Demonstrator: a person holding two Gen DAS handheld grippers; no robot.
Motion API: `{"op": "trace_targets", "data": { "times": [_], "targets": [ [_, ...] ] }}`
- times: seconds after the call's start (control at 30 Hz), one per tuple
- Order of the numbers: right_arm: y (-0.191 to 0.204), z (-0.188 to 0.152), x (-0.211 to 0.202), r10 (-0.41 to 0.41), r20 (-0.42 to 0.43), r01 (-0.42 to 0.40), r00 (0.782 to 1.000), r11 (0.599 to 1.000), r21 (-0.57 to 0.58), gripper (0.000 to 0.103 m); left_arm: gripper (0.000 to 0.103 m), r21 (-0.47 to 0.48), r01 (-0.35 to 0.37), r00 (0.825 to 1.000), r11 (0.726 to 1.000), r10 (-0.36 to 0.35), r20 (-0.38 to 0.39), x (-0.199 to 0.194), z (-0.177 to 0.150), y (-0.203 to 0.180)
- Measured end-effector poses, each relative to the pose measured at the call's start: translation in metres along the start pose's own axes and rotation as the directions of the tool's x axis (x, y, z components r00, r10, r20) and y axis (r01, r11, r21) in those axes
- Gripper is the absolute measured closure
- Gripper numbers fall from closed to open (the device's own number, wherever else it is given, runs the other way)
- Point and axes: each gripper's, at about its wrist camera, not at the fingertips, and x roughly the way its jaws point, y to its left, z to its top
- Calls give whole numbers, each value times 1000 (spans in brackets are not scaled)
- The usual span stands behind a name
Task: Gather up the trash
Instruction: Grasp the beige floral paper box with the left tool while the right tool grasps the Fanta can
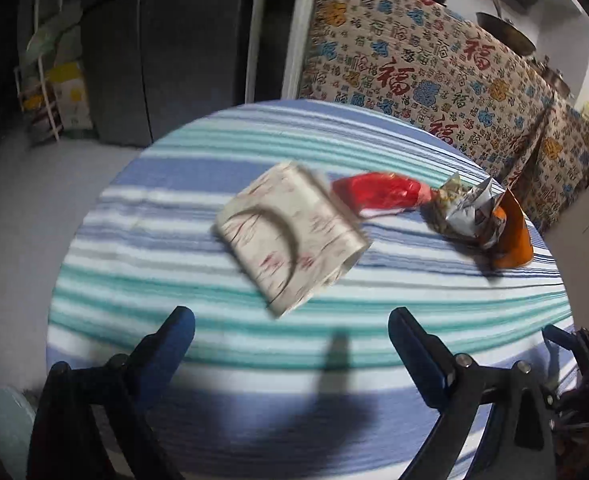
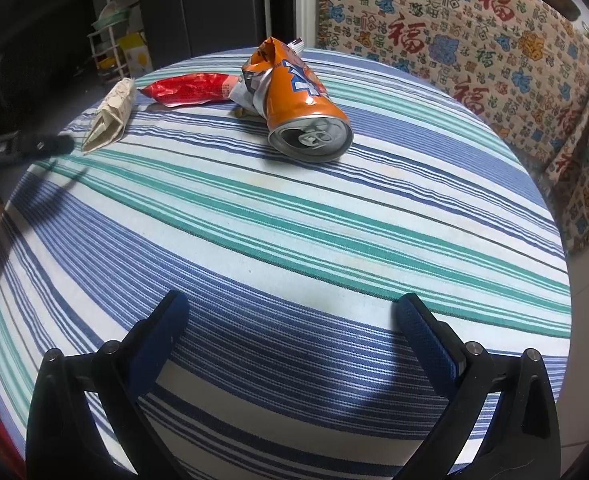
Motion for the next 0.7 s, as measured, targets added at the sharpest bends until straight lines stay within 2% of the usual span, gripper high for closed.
{"op": "trace_targets", "data": {
  "times": [0.07, 0.17, 0.27, 0.3, 0.37, 0.4, 0.47, 0.53, 0.63, 0.7],
  "targets": [
    [0, 0, 0, 0, 0, 0, 1000, 1000, 0, 0, 4, 12, -32, 999, 999, 32, 16, 9, 16, -15],
    [0, 0, 0, 1, 0, -1, 1000, 1000, 0, 0, 4, 42, -119, 993, 992, 117, 31, 27, 36, -36],
    [0, 0, 0, 1, 0, -1, 1000, 1000, 0, 0, 5, 87, -197, 980, 976, 199, -16, 51, 41, -42],
    [0, 0, 0, 1, 0, -1, 1000, 1000, 0, 0, 16, 103, -212, 977, 972, 214, -14, 54, 40, -42],
    [0, 0, 0, 1, 0, -1, 1000, 1000, 0, 0, 44, 122, -186, 982, 975, 188, 1, 52, 36, -38],
    [0, 0, 0, 1, 0, -1, 1000, 1000, -1, 0, 51, 132, -169, 986, 977, 168, 24, 47, 33, -35],
    [0, 0, 0, 5, -1, -5, 1000, 1000, -7, 0, 55, 161, -119, 993, 980, 116, 31, 37, 25, -29],
    [-1, 1, 0, 10, -4, -10, 1000, 1000, -14, 0, 56, 227, -30, 999, 974, 25, 24, 24, 14, -27],
    [-7, 4, 0, 0, -21, 1, 1000, 1000, 6, 1, 56, 334, 99, 995, 937, -90, -44, 11, -6, -31],
    [-12, 5, -1, -3, -17, 3, 1000, 999, 32, 1, 53, 368, 105, 994, 924, -97, -40, 2, -18, -35]
  ]
}}
